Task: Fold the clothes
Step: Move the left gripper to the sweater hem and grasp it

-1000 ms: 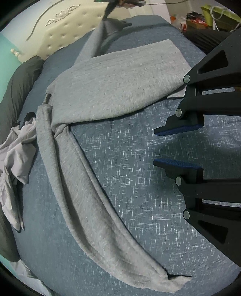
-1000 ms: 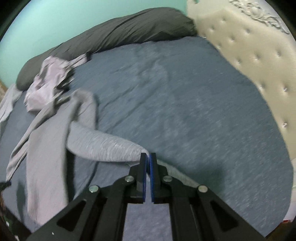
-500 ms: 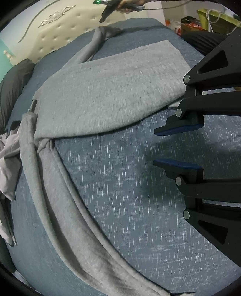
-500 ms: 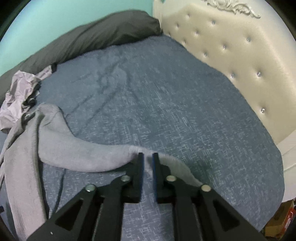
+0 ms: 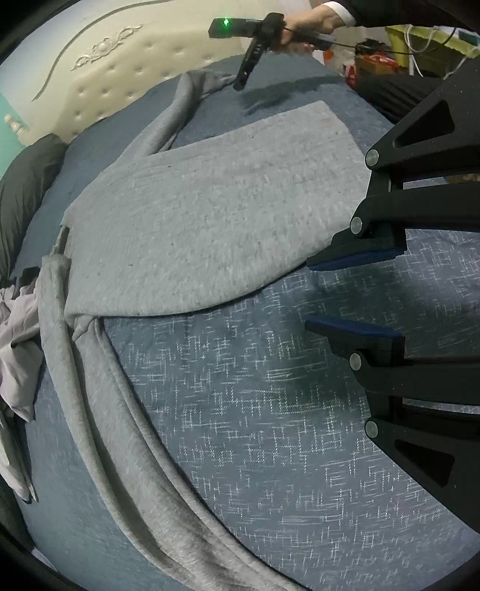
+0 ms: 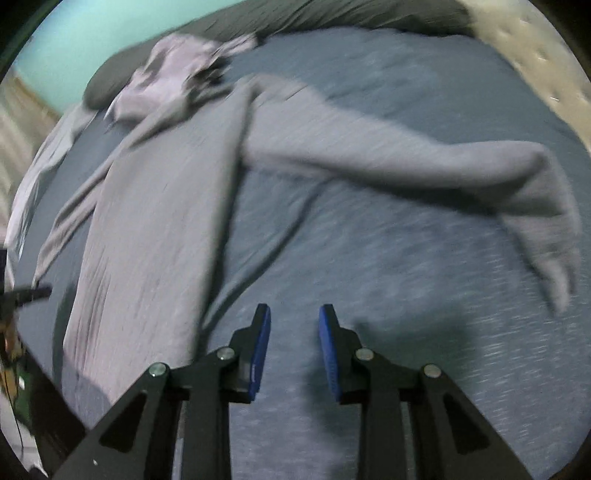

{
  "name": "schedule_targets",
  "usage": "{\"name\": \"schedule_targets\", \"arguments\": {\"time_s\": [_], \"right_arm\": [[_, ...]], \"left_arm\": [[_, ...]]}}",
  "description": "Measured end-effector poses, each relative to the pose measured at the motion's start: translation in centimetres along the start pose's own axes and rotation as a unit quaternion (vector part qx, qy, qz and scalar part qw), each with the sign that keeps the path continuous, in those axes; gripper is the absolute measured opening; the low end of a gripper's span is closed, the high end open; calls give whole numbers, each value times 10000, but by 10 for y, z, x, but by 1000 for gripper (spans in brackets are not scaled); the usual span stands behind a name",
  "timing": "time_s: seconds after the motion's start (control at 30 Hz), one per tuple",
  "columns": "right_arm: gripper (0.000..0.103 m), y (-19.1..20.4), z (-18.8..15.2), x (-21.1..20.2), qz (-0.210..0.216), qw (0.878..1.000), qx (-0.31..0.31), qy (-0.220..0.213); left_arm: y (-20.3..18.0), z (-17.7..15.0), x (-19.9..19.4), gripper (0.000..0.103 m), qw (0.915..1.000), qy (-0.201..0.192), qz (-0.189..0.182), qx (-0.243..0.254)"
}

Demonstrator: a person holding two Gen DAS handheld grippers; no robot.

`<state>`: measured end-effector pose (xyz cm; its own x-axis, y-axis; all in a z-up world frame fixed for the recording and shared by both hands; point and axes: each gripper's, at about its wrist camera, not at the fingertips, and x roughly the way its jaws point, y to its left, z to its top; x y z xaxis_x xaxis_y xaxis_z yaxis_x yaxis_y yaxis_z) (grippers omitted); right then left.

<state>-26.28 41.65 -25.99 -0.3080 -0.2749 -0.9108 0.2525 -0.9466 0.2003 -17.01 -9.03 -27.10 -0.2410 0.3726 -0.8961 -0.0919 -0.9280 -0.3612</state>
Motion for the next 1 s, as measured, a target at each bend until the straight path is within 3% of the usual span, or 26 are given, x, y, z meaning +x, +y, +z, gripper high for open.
{"name": "schedule_targets", "arguments": {"time_s": [0.2,0.5,0.77,0.9,1.0], "right_arm": [[27,37,-15,18,219,9992,-195,278],[27,25,-22,-2,271,9995,170,24],[27,18,-29,3,255,9992,286,62],[27,17,-30,4,249,9992,291,82],[27,17,-29,3,306,9990,306,58]], "left_arm": [[-7,-5,23,27,9999,132,12,57],[-23,-2,65,27,9992,303,121,226],[-55,8,63,26,9990,33,-201,406],[-70,8,72,26,9978,101,-76,658],[-65,6,80,27,9984,207,-113,518]]}}
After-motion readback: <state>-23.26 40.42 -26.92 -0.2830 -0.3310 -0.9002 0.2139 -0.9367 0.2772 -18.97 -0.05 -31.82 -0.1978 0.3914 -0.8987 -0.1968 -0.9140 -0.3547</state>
